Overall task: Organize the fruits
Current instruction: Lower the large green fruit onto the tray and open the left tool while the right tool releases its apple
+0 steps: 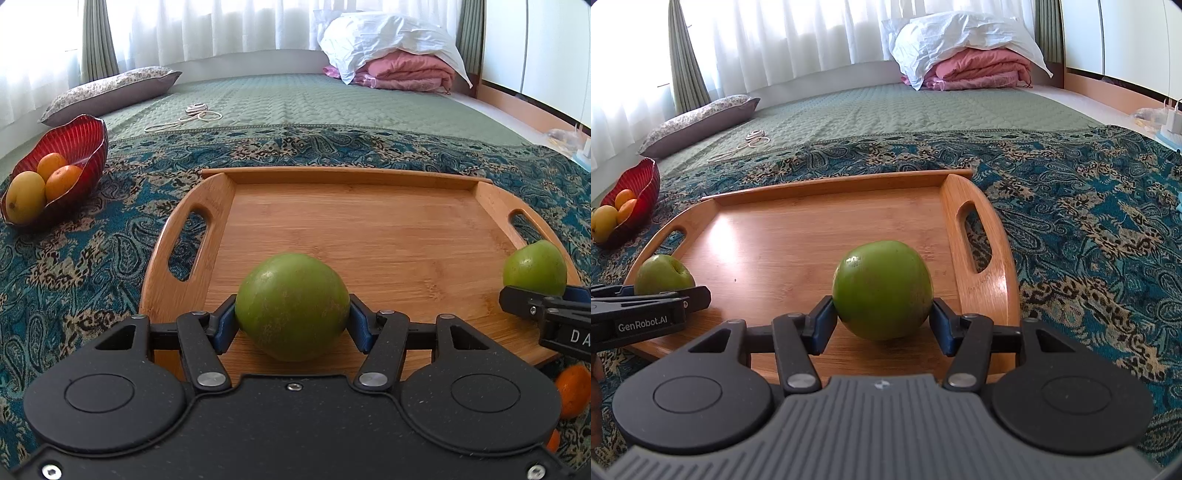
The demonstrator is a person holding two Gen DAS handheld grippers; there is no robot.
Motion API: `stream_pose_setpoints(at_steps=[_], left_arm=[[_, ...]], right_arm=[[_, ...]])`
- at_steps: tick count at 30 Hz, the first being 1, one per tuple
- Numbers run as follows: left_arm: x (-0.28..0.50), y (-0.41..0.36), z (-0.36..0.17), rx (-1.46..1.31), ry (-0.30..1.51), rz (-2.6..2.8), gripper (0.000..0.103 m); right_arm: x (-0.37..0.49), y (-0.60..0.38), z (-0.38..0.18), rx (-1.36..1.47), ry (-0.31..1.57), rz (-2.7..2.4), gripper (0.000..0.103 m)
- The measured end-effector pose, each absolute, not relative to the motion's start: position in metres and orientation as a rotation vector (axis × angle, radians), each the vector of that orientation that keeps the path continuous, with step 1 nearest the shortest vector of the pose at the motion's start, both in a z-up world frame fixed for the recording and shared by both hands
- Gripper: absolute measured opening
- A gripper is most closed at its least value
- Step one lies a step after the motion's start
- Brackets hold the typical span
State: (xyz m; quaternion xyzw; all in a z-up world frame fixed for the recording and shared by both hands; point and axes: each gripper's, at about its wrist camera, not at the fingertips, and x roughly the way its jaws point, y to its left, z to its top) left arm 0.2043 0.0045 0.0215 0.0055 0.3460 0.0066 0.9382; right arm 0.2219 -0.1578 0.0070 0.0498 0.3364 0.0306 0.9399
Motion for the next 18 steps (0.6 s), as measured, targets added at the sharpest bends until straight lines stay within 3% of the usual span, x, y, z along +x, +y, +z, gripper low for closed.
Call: stream_pose_setpoints(at_steps=[12,18], left_arm=[[0.1998,0.0041,0.0202,0.007,0.705,0.017,0.059],[0.1972,0.007,0.0205,0.007,0.714,0.018,0.068]], right_arm=[[0.2203,-0.1579,0.0072,0.095,0.687,0.066,0.058],[0.2173,-0.1584,0.0068,0.096,0.694,0.071,0.061]])
